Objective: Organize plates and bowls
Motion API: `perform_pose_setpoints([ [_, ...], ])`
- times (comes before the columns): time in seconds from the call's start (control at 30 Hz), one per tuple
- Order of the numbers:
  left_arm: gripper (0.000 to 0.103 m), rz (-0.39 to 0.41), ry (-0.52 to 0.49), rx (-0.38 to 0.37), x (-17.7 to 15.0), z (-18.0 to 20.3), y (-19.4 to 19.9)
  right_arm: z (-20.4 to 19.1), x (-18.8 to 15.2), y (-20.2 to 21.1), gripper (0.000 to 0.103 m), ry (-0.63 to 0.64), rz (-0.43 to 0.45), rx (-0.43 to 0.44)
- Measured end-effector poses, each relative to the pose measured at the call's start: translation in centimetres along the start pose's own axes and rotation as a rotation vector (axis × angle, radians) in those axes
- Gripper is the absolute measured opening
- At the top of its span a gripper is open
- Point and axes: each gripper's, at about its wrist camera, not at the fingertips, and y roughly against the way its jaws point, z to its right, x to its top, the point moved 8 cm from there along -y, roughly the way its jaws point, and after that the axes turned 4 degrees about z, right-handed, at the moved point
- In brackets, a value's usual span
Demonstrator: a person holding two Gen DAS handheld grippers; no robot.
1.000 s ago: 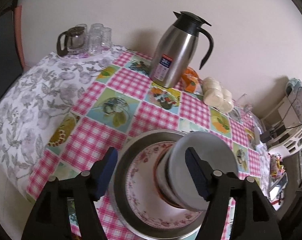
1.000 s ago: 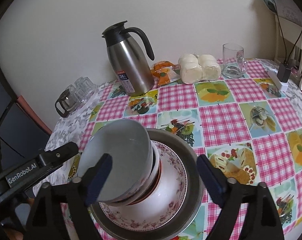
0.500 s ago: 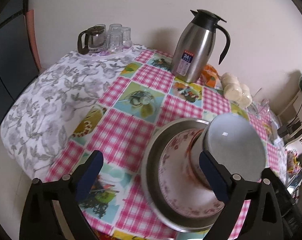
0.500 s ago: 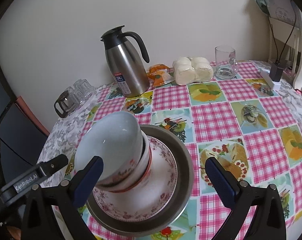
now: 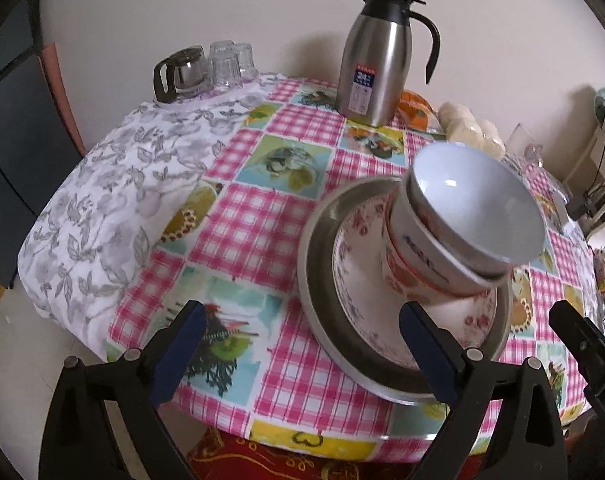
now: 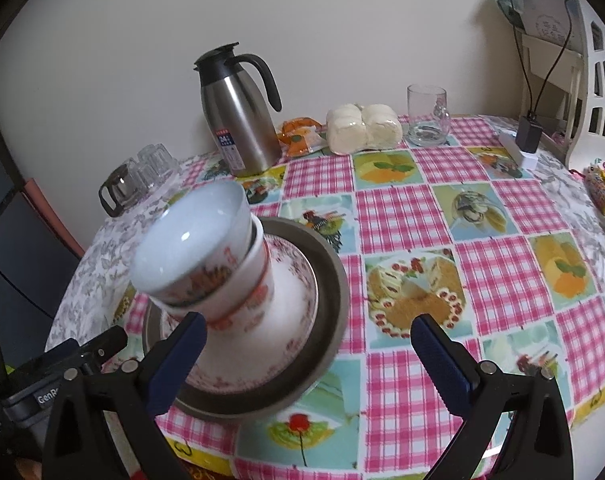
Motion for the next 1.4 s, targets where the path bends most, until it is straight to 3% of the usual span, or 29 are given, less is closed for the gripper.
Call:
perform_pose_setpoints([
  [0.57, 0.097, -0.062, -0.116, 0.045, -3.0, 2.3, 0.6, 1.9, -3.5, 0.6, 0.103, 0.018, -0.055, -0.038],
  [0.9, 0.097, -0.077, -0.127, 0.104, -3.5, 1.9, 0.8, 2.4, -4.2, 0.9, 0.103, 0.018, -0.062, -0.043],
  [1.4, 0.097, -0.077, -0.134, 0.114, -3.6, 1.8, 0.9, 2.6, -4.3, 1.0, 0.103, 0.019, -0.065, -0.045],
])
